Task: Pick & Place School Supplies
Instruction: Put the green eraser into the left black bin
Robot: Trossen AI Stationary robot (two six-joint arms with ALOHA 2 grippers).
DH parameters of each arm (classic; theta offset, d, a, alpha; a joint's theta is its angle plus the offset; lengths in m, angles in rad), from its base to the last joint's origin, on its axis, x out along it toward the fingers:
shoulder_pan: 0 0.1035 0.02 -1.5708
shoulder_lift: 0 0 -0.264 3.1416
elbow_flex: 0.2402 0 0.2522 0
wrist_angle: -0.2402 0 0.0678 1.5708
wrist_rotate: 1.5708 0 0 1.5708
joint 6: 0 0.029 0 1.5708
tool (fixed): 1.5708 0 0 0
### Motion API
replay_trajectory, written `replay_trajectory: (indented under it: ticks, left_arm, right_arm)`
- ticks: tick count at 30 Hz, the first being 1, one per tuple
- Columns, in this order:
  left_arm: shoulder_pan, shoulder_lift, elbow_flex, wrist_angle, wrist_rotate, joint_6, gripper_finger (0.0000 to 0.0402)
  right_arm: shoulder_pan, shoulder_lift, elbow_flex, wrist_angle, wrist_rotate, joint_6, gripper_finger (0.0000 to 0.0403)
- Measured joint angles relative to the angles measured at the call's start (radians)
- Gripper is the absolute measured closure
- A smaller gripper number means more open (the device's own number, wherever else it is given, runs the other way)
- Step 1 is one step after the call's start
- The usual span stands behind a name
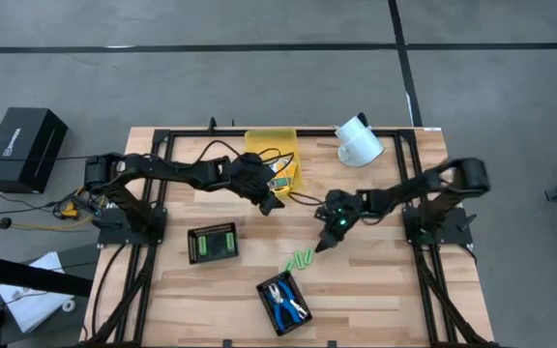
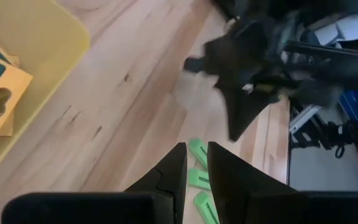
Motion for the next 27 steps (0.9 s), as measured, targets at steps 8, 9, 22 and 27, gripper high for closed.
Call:
replay_trajectory:
  ticks: [8,9,22,27]
  left_arm:
    - [0.000,0.000,0.000,-0.001,0.046,0.049,0.0344]
    - [0.000,0.000,0.000,-0.001,0.051,0.049,0.0344]
    - [-0.006,0.000,0.000,-0.026,0.052,0.103,0.0344]
    - [0.009,0.000,0.000,-0.026,0.052,0.111,0.0344]
  right_arm:
    - [0.037,0.204,0.110,0.083,-0.032,0.052,0.0403]
    - [0.041,0.210,0.126,0.080,-0.033,0.051,0.0403]
    - [0.032,0.221,0.207,-0.203,0.073,-0.066,0.0403]
    - [0.031,0.221,0.208,-0.235,0.080,-0.089,0.0403]
